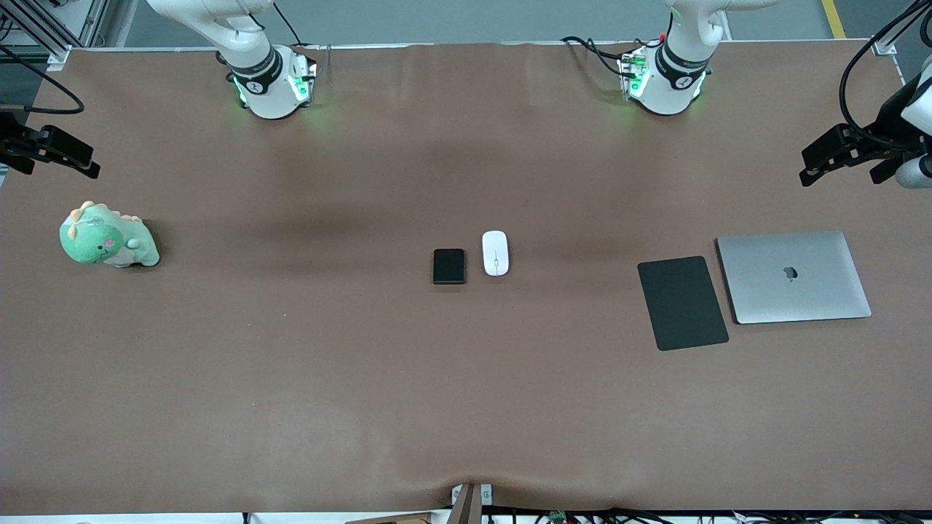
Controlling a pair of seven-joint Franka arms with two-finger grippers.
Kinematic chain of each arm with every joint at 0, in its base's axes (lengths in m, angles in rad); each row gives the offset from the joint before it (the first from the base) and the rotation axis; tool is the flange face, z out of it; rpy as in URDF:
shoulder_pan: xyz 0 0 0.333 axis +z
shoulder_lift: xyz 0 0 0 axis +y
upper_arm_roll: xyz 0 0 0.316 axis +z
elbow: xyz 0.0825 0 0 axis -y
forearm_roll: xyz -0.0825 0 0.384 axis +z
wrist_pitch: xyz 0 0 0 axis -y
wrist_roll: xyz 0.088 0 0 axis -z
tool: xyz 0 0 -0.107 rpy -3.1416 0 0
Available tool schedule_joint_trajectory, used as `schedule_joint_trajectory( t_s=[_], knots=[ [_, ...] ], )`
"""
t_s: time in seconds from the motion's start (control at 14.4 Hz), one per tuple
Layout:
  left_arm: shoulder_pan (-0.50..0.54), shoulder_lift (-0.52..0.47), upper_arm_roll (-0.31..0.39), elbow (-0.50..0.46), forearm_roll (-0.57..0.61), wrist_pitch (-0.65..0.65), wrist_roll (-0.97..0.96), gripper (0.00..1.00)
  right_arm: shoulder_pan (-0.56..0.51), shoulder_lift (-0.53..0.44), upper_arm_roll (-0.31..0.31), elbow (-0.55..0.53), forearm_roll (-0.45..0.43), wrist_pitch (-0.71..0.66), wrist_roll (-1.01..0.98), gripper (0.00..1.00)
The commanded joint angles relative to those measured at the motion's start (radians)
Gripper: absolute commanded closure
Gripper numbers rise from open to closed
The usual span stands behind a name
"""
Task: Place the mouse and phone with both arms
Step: 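Move the left gripper over the white mouse while the right gripper hovers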
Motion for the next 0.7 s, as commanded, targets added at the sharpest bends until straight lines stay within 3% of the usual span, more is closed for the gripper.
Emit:
schedule_joint_trajectory(
  t_s=[0.0, 0.21, 0.63],
  knots=[
    [0.005, -0.001, 0.001, 0.018, 0.001, -0.027, 0.014, 0.0, -0.037, -0.012, 0.01, -0.011, 0.055, 0.005, -0.02, 0.0],
    [0.0, 0.011, 0.001, 0.018, 0.004, -0.024, 0.008, 0.0, -0.039, -0.012, 0.01, -0.011, 0.057, 0.005, -0.02, 0.0],
    [-0.072, 0.155, -0.052, 0.011, -0.014, 0.02, -0.123, 0.0, -0.036, -0.012, 0.011, 0.0, 0.054, -0.011, -0.022, 0.0]
  ],
)
